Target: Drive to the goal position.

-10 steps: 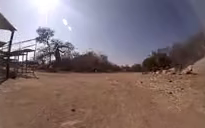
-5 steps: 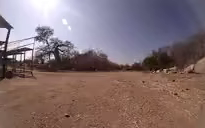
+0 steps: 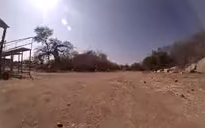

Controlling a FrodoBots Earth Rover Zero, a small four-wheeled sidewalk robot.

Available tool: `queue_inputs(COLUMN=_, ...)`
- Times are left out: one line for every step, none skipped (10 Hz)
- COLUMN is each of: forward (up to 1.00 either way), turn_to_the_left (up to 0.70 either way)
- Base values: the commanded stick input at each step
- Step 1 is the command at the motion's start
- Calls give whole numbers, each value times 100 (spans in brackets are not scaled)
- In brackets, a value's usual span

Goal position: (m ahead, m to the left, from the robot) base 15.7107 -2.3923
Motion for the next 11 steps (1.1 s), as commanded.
queue_inputs(forward=50, turn_to_the_left=0)
queue_inputs(forward=50, turn_to_the_left=0)
queue_inputs(forward=50, turn_to_the_left=0)
queue_inputs(forward=50, turn_to_the_left=0)
queue_inputs(forward=50, turn_to_the_left=0)
queue_inputs(forward=50, turn_to_the_left=0)
queue_inputs(forward=50, turn_to_the_left=0)
queue_inputs(forward=50, turn_to_the_left=0)
queue_inputs(forward=50, turn_to_the_left=0)
queue_inputs(forward=50, turn_to_the_left=0)
queue_inputs(forward=50, turn_to_the_left=0)
